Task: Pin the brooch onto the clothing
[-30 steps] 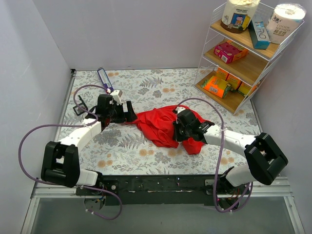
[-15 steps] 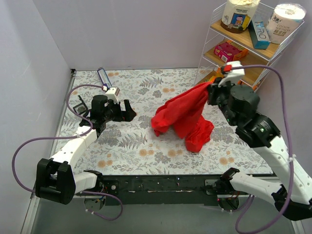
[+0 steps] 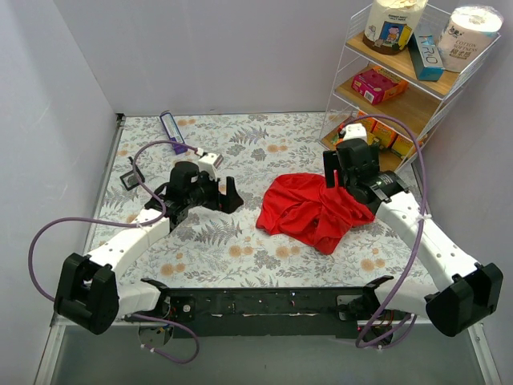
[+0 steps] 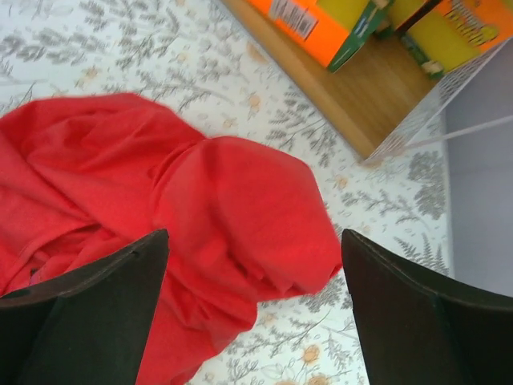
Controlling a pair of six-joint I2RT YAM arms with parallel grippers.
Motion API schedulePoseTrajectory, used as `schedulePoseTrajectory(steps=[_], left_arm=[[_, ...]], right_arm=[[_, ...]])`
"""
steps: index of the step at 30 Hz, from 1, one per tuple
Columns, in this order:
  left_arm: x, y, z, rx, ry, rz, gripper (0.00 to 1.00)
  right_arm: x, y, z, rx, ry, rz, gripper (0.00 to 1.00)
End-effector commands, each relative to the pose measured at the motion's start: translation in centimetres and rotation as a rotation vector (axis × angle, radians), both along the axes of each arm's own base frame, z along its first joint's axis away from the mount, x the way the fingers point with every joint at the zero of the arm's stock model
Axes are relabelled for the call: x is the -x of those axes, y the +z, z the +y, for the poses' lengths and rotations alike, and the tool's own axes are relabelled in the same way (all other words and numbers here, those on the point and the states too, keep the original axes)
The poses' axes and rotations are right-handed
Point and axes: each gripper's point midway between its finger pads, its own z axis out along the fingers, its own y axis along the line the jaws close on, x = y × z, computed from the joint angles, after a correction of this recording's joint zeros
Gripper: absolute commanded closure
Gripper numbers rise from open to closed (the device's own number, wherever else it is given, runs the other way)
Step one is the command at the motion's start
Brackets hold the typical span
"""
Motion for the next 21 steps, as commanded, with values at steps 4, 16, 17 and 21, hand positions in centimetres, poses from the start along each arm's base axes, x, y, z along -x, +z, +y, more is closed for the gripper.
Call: schedulePoseTrajectory(steps=[4, 16, 17, 21], left_arm=[[3.1, -2.3, -4.3, -0.024, -0.192, 0.066, 0.02], [3.9, -7.4, -8.9, -0.123, -0.259, 0.214, 0.19], [3.9, -7.5, -9.2, -0.122, -0.266, 0.217, 0.19], [3.9, -8.7, -10.4, -0.138, -0.297, 0.244, 0.18]], right_arm=[[5.2, -5.3, 6.5, -0.351, 0.216, 0.165, 0.18], [9.8, -13.3, 8.3, -0.436, 0.206, 0.365, 0.22], [9.9, -13.4, 8.2, -0.435, 0.196, 0.372, 0.22], [9.7, -13.6, 8.1, -0.433, 0.186, 0.367, 0.23]])
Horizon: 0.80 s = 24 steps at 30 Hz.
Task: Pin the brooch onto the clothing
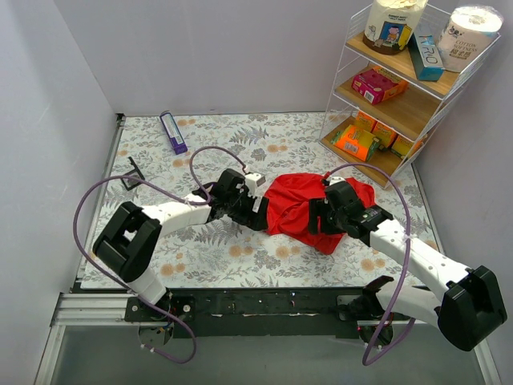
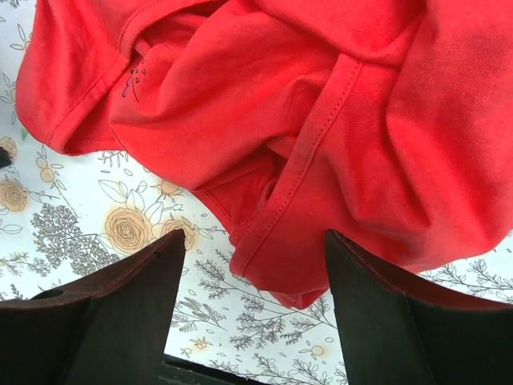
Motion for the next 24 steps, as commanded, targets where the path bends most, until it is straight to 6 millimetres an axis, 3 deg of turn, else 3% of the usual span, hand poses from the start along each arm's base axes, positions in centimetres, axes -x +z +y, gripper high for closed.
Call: schedulePoseTrajectory(steps=[1, 4, 9, 10, 13, 14, 16, 18, 21, 22, 24], left_arm=[[-0.5, -0.2, -1.8, -0.005, -0.030, -0.005, 0.18], [-0.4, -0.9, -2.3, -0.008, -0.042, 0.019, 0.20], [0.1, -2.5, -2.8, -0.025, -0.061, 0.063, 0.43], [0.1, -2.6, -2.8, -0.025, -0.063, 0.067, 0.53], [0.4, -3.0, -3.0, -0.017, -0.070, 0.089, 0.69], [0.5, -3.0, -3.0, -0.013, -0.068, 0.093, 0.85], [0.0, -2.5, -3.2, 0.000, -0.047, 0.074, 1.00], [-1.7, -2.0, -2.1, -0.053, 0.036, 0.012, 1.00], [-4.5, 1.7, 0.3, -0.030, 0.167, -0.112, 1.00], [-6.4, 4.5, 2.4, 0.007, 0.253, -0.178, 1.00], [-7.5, 6.6, 4.8, 0.077, 0.342, -0.216, 1.00]], right_arm=[[-1.1, 0.9, 0.9, -0.051, -0.027, -0.042, 0.24], [-1.0, 0.7, 0.5, -0.036, -0.041, -0.039, 0.26], [-0.8, 0.4, -0.1, -0.016, -0.052, -0.040, 0.30], [-0.8, 0.3, -0.2, -0.014, -0.058, -0.042, 0.32], [-0.8, 0.2, -0.3, -0.012, -0.062, -0.047, 0.40], [-0.9, 0.1, -0.4, -0.010, -0.063, -0.051, 0.42], [-1.0, 0.0, -0.6, 0.002, -0.068, -0.055, 0.48], [-1.1, 0.0, -0.7, 0.012, -0.070, -0.054, 0.51], [-1.5, 0.9, -0.4, 0.004, -0.065, -0.068, 0.52], [-1.6, 1.2, -0.2, 0.000, -0.062, -0.072, 0.51], [-1.9, 1.7, -0.1, -0.004, -0.064, -0.085, 0.50]])
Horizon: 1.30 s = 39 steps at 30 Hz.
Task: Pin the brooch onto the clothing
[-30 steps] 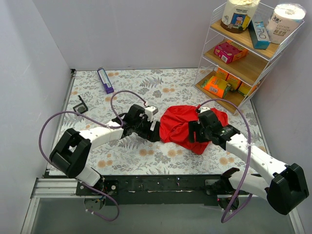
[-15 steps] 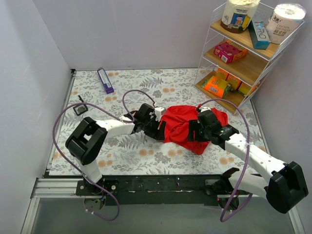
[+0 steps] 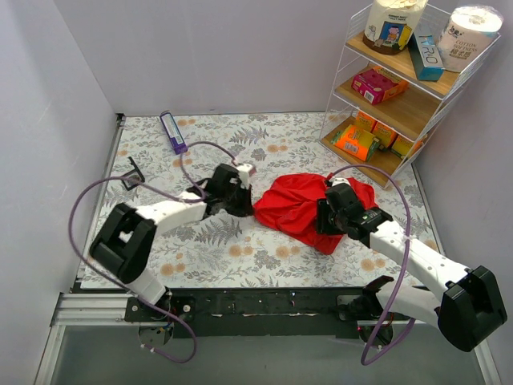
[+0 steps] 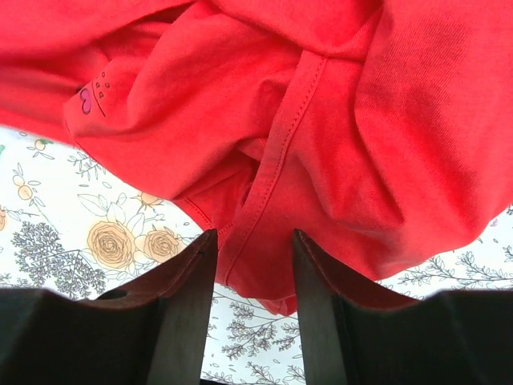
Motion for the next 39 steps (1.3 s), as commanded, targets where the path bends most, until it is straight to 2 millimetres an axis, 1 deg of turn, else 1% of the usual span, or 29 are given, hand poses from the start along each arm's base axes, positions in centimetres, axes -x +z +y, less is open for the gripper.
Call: schedulePoseTrajectory(steps=[1, 2, 4, 6, 8, 9, 11, 12, 13, 15, 18, 19, 20, 21, 24, 27, 33, 36, 37, 39], left_arm=[[-6.5, 8.8, 7.0, 0.125, 0.306, -0.256, 1.00], [-6.7, 10.3, 8.0, 0.137, 0.331, -0.296, 1.00], [-6.9, 10.6, 9.3, 0.109, 0.357, -0.313, 1.00], [-6.5, 10.1, 9.5, 0.091, 0.349, -0.296, 1.00], [-6.7, 10.2, 9.7, 0.077, 0.356, -0.294, 1.00], [-6.7, 9.9, 9.9, 0.061, 0.358, -0.291, 1.00], [-7.0, 10.3, 10.0, 0.055, 0.365, -0.304, 1.00], [-7.1, 10.4, 10.2, 0.050, 0.371, -0.309, 1.00], [-7.1, 10.3, 10.2, 0.047, 0.371, -0.308, 1.00], [-6.9, 10.4, 10.1, 0.049, 0.364, -0.305, 1.00], [-6.9, 10.5, 10.2, 0.050, 0.366, -0.306, 1.00], [-6.9, 10.6, 10.2, 0.050, 0.367, -0.308, 1.00], [-6.9, 10.6, 10.2, 0.050, 0.366, -0.306, 1.00], [-6.9, 10.7, 10.2, 0.050, 0.367, -0.308, 1.00], [-6.7, 10.9, 10.1, 0.054, 0.360, -0.306, 1.00], [-6.6, 11.2, 10.0, 0.066, 0.355, -0.311, 1.00], [-6.7, 11.4, 10.2, 0.060, 0.357, -0.318, 1.00], [-6.6, 11.5, 10.2, 0.060, 0.357, -0.323, 1.00], [-6.6, 11.5, 10.3, 0.057, 0.358, -0.327, 1.00], [-6.7, 11.5, 10.5, 0.049, 0.365, -0.329, 1.00]], right_arm=[[-1.9, 2.5, 0.5, -0.014, -0.013, -0.084, 0.48], [-2.1, 2.5, 0.4, -0.005, -0.021, -0.089, 0.48], [-2.5, 2.6, 0.1, 0.025, -0.035, -0.086, 0.48], [-2.9, 2.8, 0.2, 0.035, -0.037, -0.078, 0.48], [-3.1, 3.1, 0.4, 0.046, -0.039, -0.067, 0.50], [-3.5, 3.9, 0.8, 0.033, -0.034, -0.083, 0.50], [-3.7, 4.7, 1.5, 0.017, -0.025, -0.096, 0.50], [-3.4, 5.1, 2.2, 0.009, -0.005, -0.103, 0.49], [-3.4, 5.6, 2.7, 0.000, 0.004, -0.113, 0.46], [-2.9, 5.8, 3.7, -0.016, 0.019, -0.108, 0.44], [-2.0, 4.3, 3.7, 0.015, 0.011, -0.061, 0.44], [-1.8, 3.9, 3.4, 0.038, -0.001, -0.054, 0.44], [-1.1, 3.0, 3.2, 0.067, 0.006, -0.031, 0.43], [-0.7, 2.4, 3.1, 0.080, -0.009, -0.019, 0.42], [0.3, 0.8, 1.8, 0.153, -0.036, 0.003, 0.39], [0.4, -0.3, 1.0, 0.191, -0.061, 0.009, 0.38], [0.0, -1.4, 1.1, 0.228, -0.063, 0.025, 0.42], [0.0, -2.0, 0.8, 0.256, -0.067, 0.036, 0.52], [0.1, -2.3, 0.6, 0.261, -0.068, 0.039, 0.61], [0.1, -2.2, 0.6, 0.269, -0.069, 0.040, 0.70]])
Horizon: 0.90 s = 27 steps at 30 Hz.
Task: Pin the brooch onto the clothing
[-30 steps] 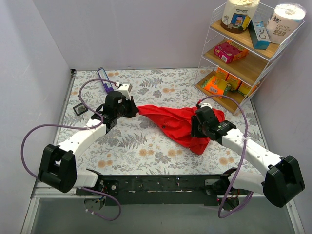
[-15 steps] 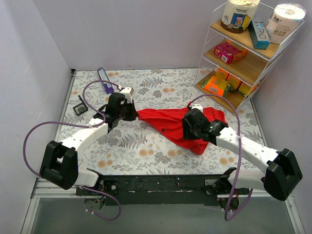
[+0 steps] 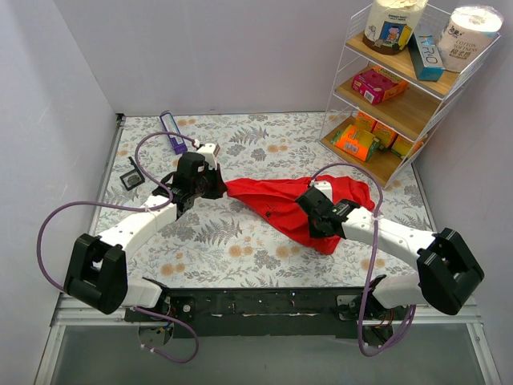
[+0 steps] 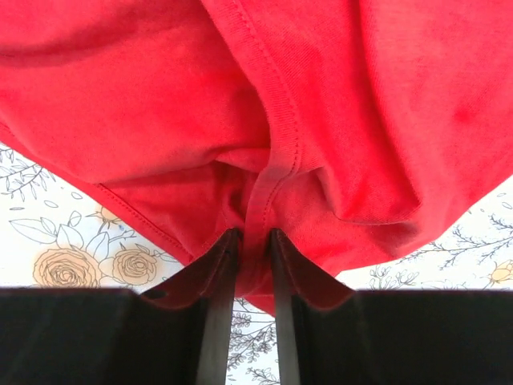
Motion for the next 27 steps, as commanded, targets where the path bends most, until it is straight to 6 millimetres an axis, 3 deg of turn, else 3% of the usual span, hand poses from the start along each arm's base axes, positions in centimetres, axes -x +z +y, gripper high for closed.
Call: schedulePoseTrajectory(steps=[1, 4, 7, 8, 9, 10, 12, 13, 15, 17, 19, 20, 22, 23, 25, 27], left_arm=[[-0.5, 2.5, 0.5, -0.007, 0.013, -0.070, 1.00], [-0.6, 2.8, 0.6, -0.010, 0.017, -0.082, 1.00], [-1.1, 4.1, 0.8, -0.003, 0.021, -0.140, 1.00], [-1.3, 4.8, 0.8, 0.006, 0.027, -0.151, 1.00], [-1.5, 5.3, 0.9, 0.013, 0.035, -0.154, 1.00], [-2.3, 6.9, 1.2, 0.030, 0.049, -0.179, 1.00], [-3.3, 8.1, 1.4, 0.047, 0.058, -0.189, 1.00], [-4.3, 9.9, 2.1, 0.061, 0.078, -0.218, 1.00], [-5.3, 10.5, 2.6, 0.068, 0.080, -0.212, 1.00], [-6.5, 11.3, 3.4, 0.086, 0.090, -0.218, 1.00], [-7.5, 10.1, 4.1, 0.103, 0.102, -0.183, 1.00], [-7.6, 9.9, 4.1, 0.114, 0.097, -0.169, 1.00], [-7.8, 9.3, 4.0, 0.143, 0.079, -0.136, 1.00], [-7.8, 9.6, 3.9, 0.154, 0.067, -0.135, 1.00], [-7.6, 10.7, 3.9, 0.168, 0.060, -0.147, 1.00], [-7.8, 12.7, 4.1, 0.177, 0.073, -0.183, 1.00]], right_arm=[[-0.7, 0.5, -0.3, 0.020, -0.030, -0.035, 0.78], [-1.0, 1.9, 0.1, 0.016, -0.009, -0.047, 0.91], [-1.6, 5.1, 1.4, -0.030, 0.030, -0.066, 0.95], [-2.0, 7.5, 2.2, -0.059, 0.046, -0.093, 0.96], [-2.1, 8.5, 2.5, -0.068, 0.055, -0.107, 0.97], [-2.3, 9.9, 2.8, -0.075, 0.084, -0.125, 0.99], [-2.7, 12.7, 3.7, -0.119, 0.119, -0.171, 0.99], [-2.5, 13.5, 4.4, -0.151, 0.153, -0.167, 0.99], [-2.2, 15.2, 5.8, -0.208, 0.193, -0.182, 0.99], [-1.0, 15.6, 8.2, -0.269, 0.243, -0.176, 0.99], [0.4, 15.1, 10.5, -0.316, 0.290, -0.145, 0.99], [1.6, 14.5, 13.0, -0.346, 0.335, -0.124, 0.99], [3.2, 14.1, 16.2, -0.385, 0.406, -0.093, 0.99], [4.6, 12.3, 18.1, -0.348, 0.458, -0.051, 0.99], [4.7, 11.8, 19.2, -0.282, 0.459, -0.042, 0.99], [4.1, 12.6, 19.7, -0.213, 0.456, -0.038, 0.99]])
